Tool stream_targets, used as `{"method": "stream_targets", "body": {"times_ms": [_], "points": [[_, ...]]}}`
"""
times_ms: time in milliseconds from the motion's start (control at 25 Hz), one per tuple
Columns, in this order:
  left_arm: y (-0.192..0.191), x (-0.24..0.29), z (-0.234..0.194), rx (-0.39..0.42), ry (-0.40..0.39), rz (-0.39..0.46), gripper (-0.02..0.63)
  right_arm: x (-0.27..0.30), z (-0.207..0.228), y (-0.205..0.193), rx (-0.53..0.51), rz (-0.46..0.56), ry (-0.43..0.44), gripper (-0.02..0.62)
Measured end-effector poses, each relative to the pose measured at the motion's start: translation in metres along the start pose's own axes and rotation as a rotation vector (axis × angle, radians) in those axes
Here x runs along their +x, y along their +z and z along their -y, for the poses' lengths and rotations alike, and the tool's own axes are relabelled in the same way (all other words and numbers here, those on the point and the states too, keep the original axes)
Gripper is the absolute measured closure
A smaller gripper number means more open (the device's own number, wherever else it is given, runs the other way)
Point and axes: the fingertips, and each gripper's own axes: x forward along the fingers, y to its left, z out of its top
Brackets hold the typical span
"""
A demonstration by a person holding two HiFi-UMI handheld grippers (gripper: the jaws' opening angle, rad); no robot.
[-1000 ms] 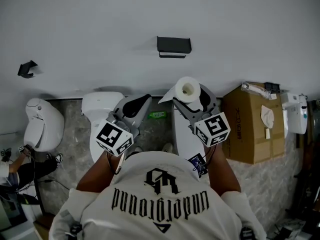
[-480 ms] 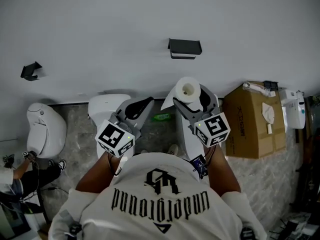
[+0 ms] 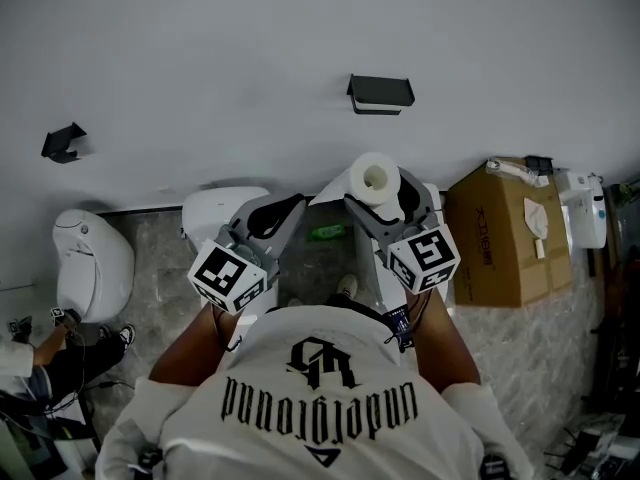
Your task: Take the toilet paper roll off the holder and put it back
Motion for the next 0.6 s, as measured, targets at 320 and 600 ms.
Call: {"method": "stream_targets", "body": {"times_ms": [320, 600], "points": [[-0.005, 0.004, -0.017, -0.012, 0.049, 0.004, 0.594, 0.017, 0.008, -0.005, 0.017, 0.006, 0.021, 0.255], [-0.006, 0.023, -0.034, -0.006, 0.101, 0.001, 0.594, 0.039, 0.034, -0.004, 0.008, 0.002, 0.063, 0.255]]}}
